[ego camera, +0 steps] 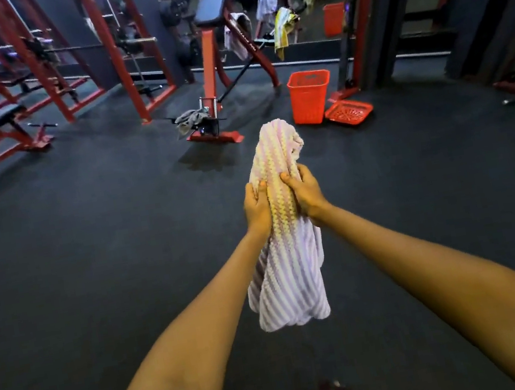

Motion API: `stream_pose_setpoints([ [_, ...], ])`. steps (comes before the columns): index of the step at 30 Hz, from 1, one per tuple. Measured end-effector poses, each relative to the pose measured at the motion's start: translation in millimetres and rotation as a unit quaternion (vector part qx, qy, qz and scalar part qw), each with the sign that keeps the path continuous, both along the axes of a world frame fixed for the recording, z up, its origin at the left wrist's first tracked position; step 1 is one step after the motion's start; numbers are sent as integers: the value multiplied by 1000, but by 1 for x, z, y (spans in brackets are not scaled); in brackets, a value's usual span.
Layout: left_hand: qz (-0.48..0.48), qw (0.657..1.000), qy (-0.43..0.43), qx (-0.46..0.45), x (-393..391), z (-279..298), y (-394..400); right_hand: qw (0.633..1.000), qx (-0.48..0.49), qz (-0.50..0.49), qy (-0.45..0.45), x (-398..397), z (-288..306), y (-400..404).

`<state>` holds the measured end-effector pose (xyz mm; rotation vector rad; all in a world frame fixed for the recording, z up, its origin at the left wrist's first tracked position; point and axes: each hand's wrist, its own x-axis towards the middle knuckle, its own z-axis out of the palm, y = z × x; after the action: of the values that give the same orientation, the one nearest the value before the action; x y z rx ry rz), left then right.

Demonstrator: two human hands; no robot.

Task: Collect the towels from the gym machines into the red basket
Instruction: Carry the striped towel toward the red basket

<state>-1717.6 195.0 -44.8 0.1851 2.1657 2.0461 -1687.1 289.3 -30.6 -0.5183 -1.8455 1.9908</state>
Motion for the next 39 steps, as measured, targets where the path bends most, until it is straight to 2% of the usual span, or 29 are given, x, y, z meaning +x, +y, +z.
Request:
stream_pose_setpoints([
  [5,6,1000,7,-15,-129,-17,55,1000,-6,-12,-9,-123,-13,55],
  [10,5,999,-34,5,-247,-16,111,1000,-2,-19,-15,-236,-8,112],
  [18,-91,994,-56,-6,-411,-22,191,999,-19,-37,-26,-394,-13,202],
  [25,-79,996,-38,-10,-575,-40,294,997,-22,-64,-29,-555,-32,297],
  [32,-76,997,-2,-35,-718,-26,392,995,-50,-80,-14,-700,-24,391],
  [37,-73,996,-21,-52,-802,-15,468,990,-57,-123,-33,-795,-27,471],
  [39,-69,994,-55,-58,-847,-25,510,987,-75,-138,-27,-840,-32,512],
])
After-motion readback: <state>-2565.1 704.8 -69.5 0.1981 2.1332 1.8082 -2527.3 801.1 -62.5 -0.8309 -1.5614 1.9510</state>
